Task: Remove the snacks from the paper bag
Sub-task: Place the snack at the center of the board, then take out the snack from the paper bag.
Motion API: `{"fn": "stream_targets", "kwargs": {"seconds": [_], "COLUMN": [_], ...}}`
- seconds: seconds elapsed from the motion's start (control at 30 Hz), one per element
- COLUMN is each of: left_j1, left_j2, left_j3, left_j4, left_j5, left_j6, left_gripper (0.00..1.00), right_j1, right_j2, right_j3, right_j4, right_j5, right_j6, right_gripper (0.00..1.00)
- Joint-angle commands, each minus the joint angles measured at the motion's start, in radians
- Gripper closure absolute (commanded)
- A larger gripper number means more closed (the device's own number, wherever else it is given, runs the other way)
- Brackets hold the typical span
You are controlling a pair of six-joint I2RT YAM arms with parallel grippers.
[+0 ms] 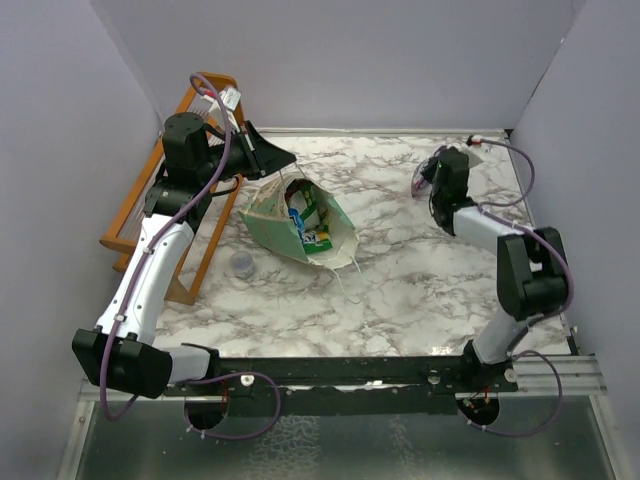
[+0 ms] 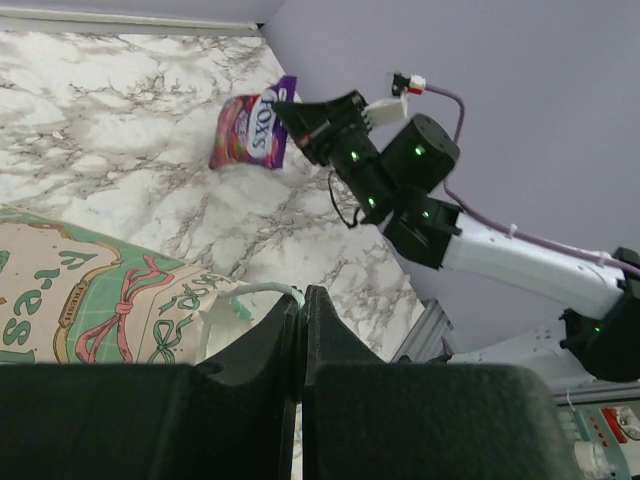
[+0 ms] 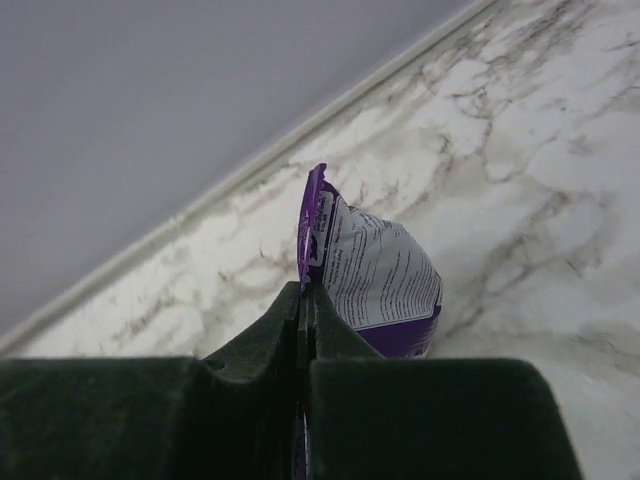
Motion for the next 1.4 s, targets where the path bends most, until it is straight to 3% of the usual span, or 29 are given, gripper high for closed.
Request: {"fn": "stream_targets", "kwargs": {"seconds": [0.0,0.23,0.43,0.57,0.63,0.73,0.97,1.07,1.13,1.27,1.37], "left_j1": [0.006,0.007,0.007,0.007,0.007,0.007,0.007,0.008,0.007,0.007,0.007], "left_j2": [-0.023,-0.033,-0.042,-0.051,-0.061,-0.074,-0.116,-0.117,-0.121,-0.115,-0.107], "left_j3": [0.023,0.008,0.001,-0.002,-0.008,-0.023,-0.088,-0.089,-0.095,-0.106,-0.103], "left_j4": [0.049,0.020,0.023,0.024,0.023,0.021,0.032,0.031,0.029,0.049,0.042], "left_j5": [0.017,0.016,0.025,0.027,0.028,0.022,0.004,0.012,0.005,0.004,0.012], "left_j6": [-0.021,-0.003,-0.008,-0.013,-0.013,-0.014,-0.017,-0.015,-0.004,-0.003,0.000], "left_gripper": [1.00,1.00,1.00,1.00,1.00,1.00,1.00,1.00,1.00,1.00,1.00], "right_j1": [-0.106,-0.209,-0.233,-0.254,-0.257,-0.259,-0.276,-0.277,-0.277,-0.257,-0.156], "right_j2": [0.217,0.523,0.549,0.559,0.540,0.485,0.186,0.014,-0.081,-0.205,-0.341], "right_j3": [0.214,0.493,0.356,0.255,0.194,0.100,-0.189,-0.314,-0.386,-0.536,-0.550], "right_j4": [0.192,0.161,0.203,0.222,0.268,0.342,0.325,0.222,0.190,0.279,0.143], "right_j5": [-0.169,-0.221,-0.157,-0.211,-0.251,-0.293,-0.415,-0.467,-0.599,-0.933,-1.002], "right_j6": [0.274,0.528,0.559,0.574,0.555,0.519,0.389,0.290,0.245,0.223,0.139], "right_gripper": [0.98,0.98,0.98,0.97,0.88,0.66,0.31,0.27,0.26,0.26,0.26]}}
